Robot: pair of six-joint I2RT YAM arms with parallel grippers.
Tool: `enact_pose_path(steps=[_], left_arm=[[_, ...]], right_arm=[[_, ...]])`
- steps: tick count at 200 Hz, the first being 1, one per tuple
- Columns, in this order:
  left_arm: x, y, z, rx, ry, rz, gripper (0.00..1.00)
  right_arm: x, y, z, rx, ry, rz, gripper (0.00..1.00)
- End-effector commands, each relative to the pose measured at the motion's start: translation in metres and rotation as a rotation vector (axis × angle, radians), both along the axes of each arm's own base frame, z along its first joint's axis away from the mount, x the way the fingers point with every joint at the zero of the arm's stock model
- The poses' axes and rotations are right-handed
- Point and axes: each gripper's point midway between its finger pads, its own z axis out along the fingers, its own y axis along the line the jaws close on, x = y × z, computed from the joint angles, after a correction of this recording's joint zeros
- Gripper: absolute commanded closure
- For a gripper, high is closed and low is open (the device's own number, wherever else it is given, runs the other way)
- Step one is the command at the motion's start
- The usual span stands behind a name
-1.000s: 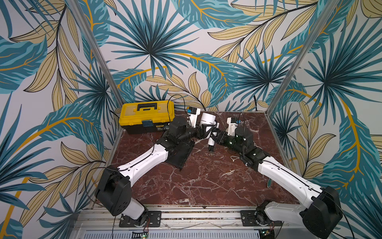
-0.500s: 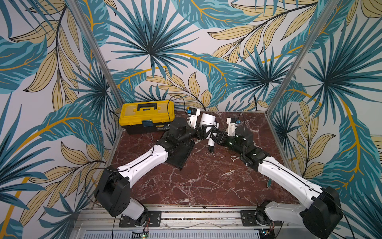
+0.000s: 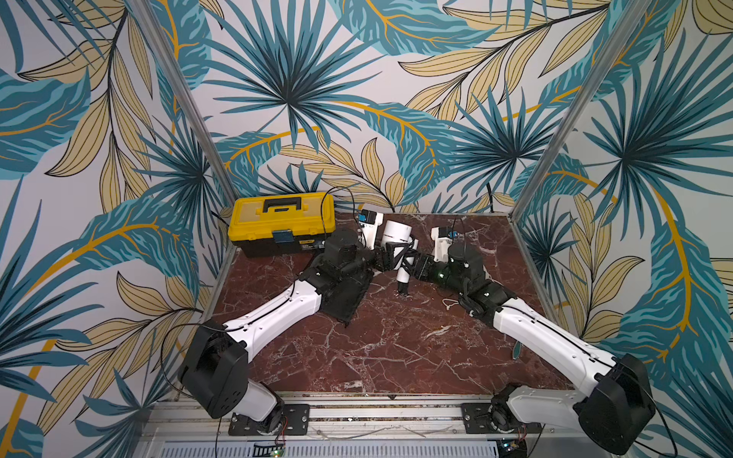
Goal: Pack away hair dryers
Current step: Fold the hair dryer.
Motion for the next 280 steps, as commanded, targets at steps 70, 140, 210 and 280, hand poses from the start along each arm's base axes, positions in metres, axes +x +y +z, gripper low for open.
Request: enact_pose_path(steps=[70,140,210,280], left_arm=[[-0.035,-0.016,-0.026,0.071,-0.017,-0.092,0.23],[-0.022,0.024,-0.016,0.093,-0.044,0.053,0.00],[-0.021,0.083,-0.009,0.174,-0.091,0.271,0.00],[-0.015,0.124,-0.052,0.373,0.030,0.412,0.00]], right_arm=[[-0.052,0.031,0.094,0.132,-0.232,0.303,0.89],[-0.052,0.002,0.049,-0.033,-0.187,0.274,0.90],[-0.035,-0.060,-0.032,-0.433,0.057,0.093,0.92],[-0.031,-0.058,-0.075,-0.448,0.161,0.093,0.93]])
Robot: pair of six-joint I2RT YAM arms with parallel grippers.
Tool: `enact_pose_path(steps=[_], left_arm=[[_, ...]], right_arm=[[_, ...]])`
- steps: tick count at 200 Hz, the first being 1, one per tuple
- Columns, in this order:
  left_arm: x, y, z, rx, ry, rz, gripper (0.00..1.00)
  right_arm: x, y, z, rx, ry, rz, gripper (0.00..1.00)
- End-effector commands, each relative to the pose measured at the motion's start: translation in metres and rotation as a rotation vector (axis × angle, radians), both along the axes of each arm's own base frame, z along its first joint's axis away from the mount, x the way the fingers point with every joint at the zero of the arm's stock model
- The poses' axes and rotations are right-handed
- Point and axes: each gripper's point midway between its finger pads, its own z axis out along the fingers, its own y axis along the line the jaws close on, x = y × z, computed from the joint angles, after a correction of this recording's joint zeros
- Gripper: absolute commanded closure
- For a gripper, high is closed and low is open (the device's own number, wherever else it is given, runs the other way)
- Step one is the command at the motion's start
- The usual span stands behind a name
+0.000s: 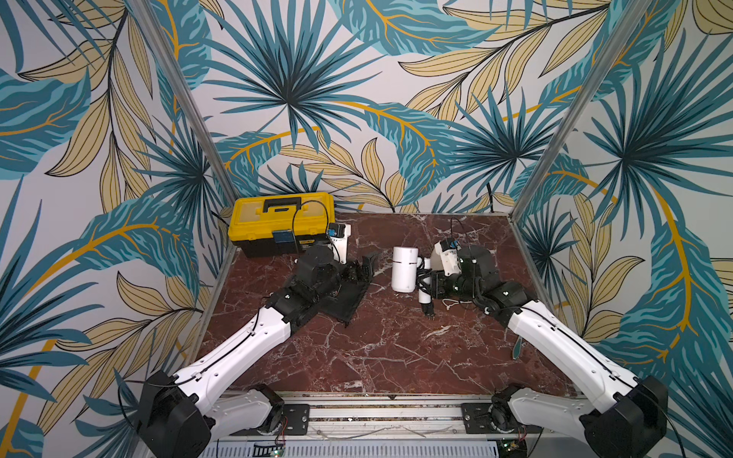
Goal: Pack away hair dryers
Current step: Fold the hair dryer, then adjust the hair dryer.
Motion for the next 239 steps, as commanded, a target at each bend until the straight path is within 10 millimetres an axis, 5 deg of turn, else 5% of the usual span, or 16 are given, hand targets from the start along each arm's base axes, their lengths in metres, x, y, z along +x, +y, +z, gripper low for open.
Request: enact_pose_path(steps=[1,33,72,108,167,239], left_arm=[[0.001,0.018,-0.036,0.131,0.087,0.065,0.00],[-0.001,0.028,-0.079,0.278,0.248,0.086,0.00],[-0.004,0.018,-0.108,0.338,0.348,0.022,0.00],[-0.017,-0.035,-0.101,0.170,0.354,-0.246,0.03],[-0.006,-0.085,-0.076,-0.008,0.347,-0.421,0.01],[-0.003,-0.106,-0.066,-0.118,0.357,-0.499,0.07]], right_arm=[[0.003,-0.006,-0.024,-0.058,0.043,-0.027,0.93],[0.002,-0.019,-0.072,-0.150,0.182,-0.096,0.93],[0.007,-0.003,-0.093,-0.094,0.264,-0.085,0.94],[0.012,0.012,-0.068,0.016,0.180,-0.048,0.95],[0.001,0.018,-0.046,0.061,0.120,0.018,0.95],[0.000,0.032,-0.022,0.163,0.073,0.052,0.94]])
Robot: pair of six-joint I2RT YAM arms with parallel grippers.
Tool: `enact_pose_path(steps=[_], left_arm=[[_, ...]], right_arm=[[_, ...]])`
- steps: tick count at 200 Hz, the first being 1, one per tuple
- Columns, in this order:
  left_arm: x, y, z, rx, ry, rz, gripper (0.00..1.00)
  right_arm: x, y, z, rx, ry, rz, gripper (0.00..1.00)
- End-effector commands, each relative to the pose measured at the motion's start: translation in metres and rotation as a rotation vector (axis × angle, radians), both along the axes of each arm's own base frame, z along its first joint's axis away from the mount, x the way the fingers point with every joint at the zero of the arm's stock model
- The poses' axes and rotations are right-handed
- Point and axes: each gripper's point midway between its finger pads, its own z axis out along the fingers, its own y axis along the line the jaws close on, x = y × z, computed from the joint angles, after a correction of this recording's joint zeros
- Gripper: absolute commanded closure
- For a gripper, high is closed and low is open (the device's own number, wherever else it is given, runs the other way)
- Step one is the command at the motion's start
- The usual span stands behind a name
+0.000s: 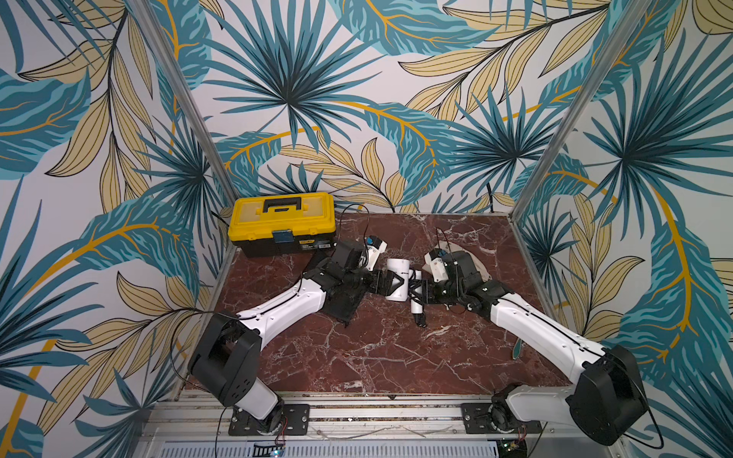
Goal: Pack away hair dryers
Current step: Adjust the hair dryer.
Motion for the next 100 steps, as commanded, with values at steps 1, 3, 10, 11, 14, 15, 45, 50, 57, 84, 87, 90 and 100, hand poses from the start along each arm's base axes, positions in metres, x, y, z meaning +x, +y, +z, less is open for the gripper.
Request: enact_pose_path(steps=[1,3,10,11,14,15,45,50,57,84,87,90,100], left_arm=[[0.005,-0.013,0.032,-0.093,-0.037,-0.042,0.07],[0.004,-0.013,0.033,-0.096,-0.038,-0.044,0.07],[0.004,-0.014,0.035,-0.106,-0.043,-0.050,0.08],[0.004,-0.014,0.035,-0.107,-0.043,-0.050,0.08],[0.004,-0.015,0.036,-0.113,-0.045,-0.052,0.09],[0.004,-0.015,0.036,-0.113,-0.046,-0.052,0.09],[0.005,-0.018,0.042,-0.136,-0.052,-0.059,0.18],[0.005,-0.019,0.042,-0.137,-0.051,-0.061,0.21],[0.006,-0.020,0.043,-0.141,-0.049,-0.063,0.25],[0.005,-0.022,0.044,-0.159,-0.040,-0.075,0.36],[0.005,-0.022,0.044,-0.159,-0.039,-0.074,0.38],[0.005,-0.023,0.044,-0.159,-0.039,-0.074,0.40],[0.005,-0.022,0.044,-0.159,-0.041,-0.073,0.45]], right_arm=[[0.000,0.015,0.031,0.111,-0.087,0.037,0.94],[0.000,0.015,0.032,0.116,-0.090,0.037,0.94],[-0.001,0.017,0.036,0.131,-0.097,0.044,0.94],[-0.001,0.017,0.037,0.133,-0.099,0.044,0.94],[-0.002,0.018,0.038,0.140,-0.101,0.048,0.94],[-0.002,0.018,0.039,0.143,-0.101,0.049,0.94],[-0.004,0.026,0.054,0.203,-0.136,0.078,0.94],[-0.004,0.026,0.055,0.205,-0.140,0.080,0.94],[-0.005,0.026,0.056,0.207,-0.143,0.083,0.94],[-0.009,0.031,0.057,0.221,-0.140,0.109,0.94],[-0.008,0.030,0.057,0.220,-0.140,0.108,0.94],[-0.008,0.030,0.057,0.221,-0.140,0.107,0.94],[-0.008,0.029,0.058,0.218,-0.145,0.102,0.94]])
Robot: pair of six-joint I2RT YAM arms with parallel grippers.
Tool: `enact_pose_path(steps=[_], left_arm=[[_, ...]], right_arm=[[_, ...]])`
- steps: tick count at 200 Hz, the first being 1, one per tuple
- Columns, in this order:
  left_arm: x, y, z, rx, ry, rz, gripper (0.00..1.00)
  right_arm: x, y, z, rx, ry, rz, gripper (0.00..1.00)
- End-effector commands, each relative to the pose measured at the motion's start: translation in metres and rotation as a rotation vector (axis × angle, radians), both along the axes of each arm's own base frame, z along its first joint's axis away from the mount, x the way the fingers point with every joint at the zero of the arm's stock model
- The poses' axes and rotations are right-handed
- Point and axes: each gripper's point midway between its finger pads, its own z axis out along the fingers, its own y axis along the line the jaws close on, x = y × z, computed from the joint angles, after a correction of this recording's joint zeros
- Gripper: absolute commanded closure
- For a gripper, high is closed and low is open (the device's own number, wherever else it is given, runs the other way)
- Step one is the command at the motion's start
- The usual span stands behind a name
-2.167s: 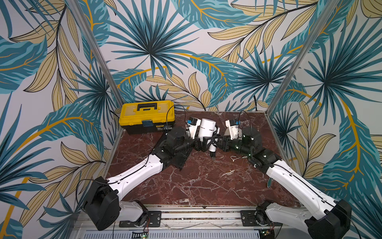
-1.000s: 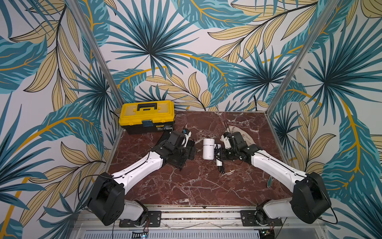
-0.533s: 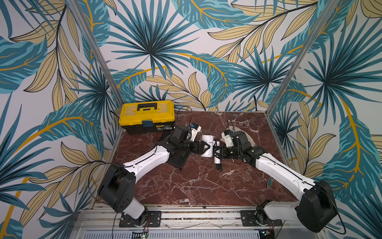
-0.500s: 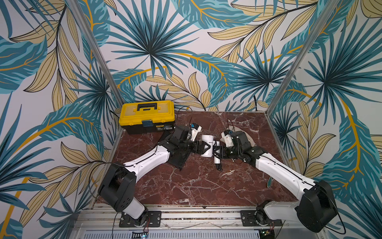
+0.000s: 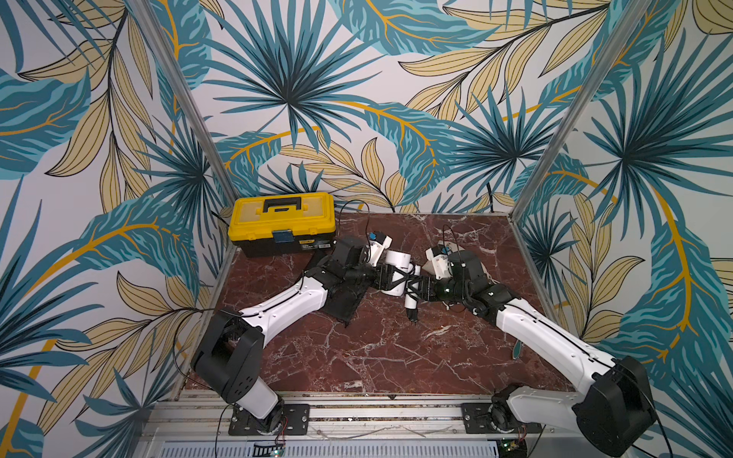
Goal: Pack away hair dryers
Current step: Adjust the hair dryer.
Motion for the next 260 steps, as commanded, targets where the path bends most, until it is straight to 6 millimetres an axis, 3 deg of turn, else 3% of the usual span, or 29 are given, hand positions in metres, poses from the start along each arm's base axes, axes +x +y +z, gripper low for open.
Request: enact_pose_path(steps=[1,35,94,119,161,229,260], left_arm=[[0.009,-0.005,0.018,-0.034,-0.046,-0.002,0.45],[0.008,-0.001,0.022,-0.035,-0.061,0.010,0.53],[0.004,0.009,0.036,-0.063,-0.070,0.011,0.56],[0.005,0.020,0.051,-0.111,-0.087,0.014,0.56],[-0.003,0.018,0.076,-0.210,-0.111,-0.046,0.56],[-0.015,0.013,0.101,-0.314,-0.104,-0.124,0.56],[-0.016,0.011,0.105,-0.340,-0.095,-0.140,0.56]], right_arm=[[-0.006,0.017,0.029,0.096,-0.083,0.078,0.94],[-0.007,0.012,0.032,0.075,-0.102,0.065,0.89],[-0.016,0.005,0.055,0.113,-0.153,0.063,0.40],[-0.026,-0.009,0.057,0.126,-0.133,0.066,0.29],[-0.030,-0.025,0.081,0.318,-0.189,0.111,0.30],[-0.024,-0.016,0.116,0.600,-0.316,0.258,0.35],[-0.018,-0.012,0.118,0.648,-0.314,0.284,0.40]])
